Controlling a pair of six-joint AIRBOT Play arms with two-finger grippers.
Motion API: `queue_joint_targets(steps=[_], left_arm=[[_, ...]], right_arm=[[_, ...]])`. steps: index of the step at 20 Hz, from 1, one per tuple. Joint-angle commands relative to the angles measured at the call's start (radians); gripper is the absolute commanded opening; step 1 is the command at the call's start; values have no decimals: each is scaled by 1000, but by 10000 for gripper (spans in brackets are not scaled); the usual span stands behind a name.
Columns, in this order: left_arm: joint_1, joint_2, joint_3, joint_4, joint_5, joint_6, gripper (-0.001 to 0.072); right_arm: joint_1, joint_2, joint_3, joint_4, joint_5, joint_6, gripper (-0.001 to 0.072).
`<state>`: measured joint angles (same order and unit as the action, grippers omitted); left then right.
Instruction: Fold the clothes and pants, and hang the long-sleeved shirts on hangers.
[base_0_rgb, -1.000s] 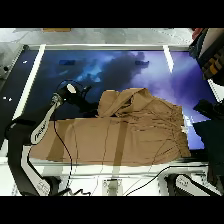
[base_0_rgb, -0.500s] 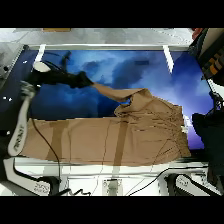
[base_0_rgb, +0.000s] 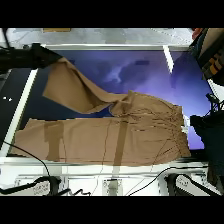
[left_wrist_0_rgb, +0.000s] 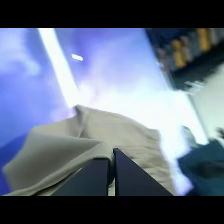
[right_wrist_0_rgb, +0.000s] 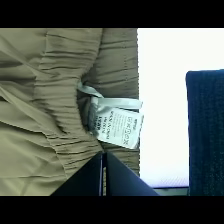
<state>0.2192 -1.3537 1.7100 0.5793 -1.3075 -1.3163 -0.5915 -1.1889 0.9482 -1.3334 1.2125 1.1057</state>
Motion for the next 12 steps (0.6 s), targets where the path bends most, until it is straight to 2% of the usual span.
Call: queue_joint_targets(steps=[1, 3, 5, 6, 9, 12], left_arm=[[101, 43, 0, 288, -32, -85, 12], [138, 24, -3, 520, -21, -149, 12], [170, -20, -3, 700, 33, -162, 13], [184, -47, -3, 737, 81, -161, 12], [206, -158, -3, 698, 222, -161, 13], [200, -288, -3, 692, 231, -163, 12]], right_arm=[[0, 0, -1, 8, 2, -2, 24], [0, 0, -1, 29, 1, -2, 24], [0, 0, -1, 28, -3, -20, 24], [0, 0, -1, 28, -8, -37, 24], [0, 0, -1, 45, -43, -38, 24], [0, 0, -1, 94, -78, -38, 24]])
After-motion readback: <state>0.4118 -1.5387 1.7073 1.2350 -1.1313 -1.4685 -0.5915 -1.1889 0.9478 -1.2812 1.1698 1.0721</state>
